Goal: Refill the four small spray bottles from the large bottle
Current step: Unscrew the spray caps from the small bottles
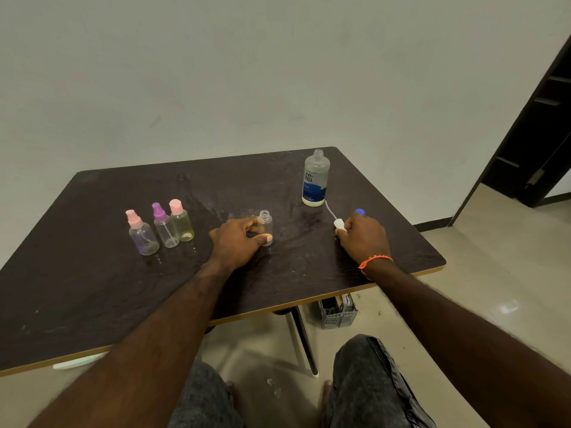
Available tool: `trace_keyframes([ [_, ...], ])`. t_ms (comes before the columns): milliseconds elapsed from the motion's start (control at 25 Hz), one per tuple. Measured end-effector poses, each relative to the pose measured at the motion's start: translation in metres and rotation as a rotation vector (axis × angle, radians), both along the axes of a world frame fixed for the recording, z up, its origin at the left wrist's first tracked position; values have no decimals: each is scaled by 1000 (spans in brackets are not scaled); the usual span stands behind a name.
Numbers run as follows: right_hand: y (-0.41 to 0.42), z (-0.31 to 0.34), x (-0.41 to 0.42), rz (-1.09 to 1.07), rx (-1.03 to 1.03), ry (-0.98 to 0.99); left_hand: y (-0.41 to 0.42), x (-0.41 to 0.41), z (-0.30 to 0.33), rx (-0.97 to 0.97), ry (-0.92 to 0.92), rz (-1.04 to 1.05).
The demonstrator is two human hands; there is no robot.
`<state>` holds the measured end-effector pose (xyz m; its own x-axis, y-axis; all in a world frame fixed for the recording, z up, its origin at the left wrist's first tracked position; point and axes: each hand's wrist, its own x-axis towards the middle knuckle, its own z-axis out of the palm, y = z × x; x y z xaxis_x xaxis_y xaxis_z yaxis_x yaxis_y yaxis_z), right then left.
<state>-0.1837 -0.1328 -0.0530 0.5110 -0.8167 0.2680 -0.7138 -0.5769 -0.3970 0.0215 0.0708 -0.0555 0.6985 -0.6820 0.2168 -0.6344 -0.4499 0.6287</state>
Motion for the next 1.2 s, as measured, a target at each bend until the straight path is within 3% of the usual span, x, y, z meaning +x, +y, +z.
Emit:
trace_keyframes([
  [160,5,-2,2,-53,-63,44,-1,1,-1,-4,16,6],
  [920,1,0,2,-98,22,-48,-1,2,-3,-10,20,8],
  [1080,18,10,15,165,-92,-109,0,2,-2,-17,28,9],
  [1200,44,15,46,463,39,-103,-1,3,-2,-3,18,18],
])
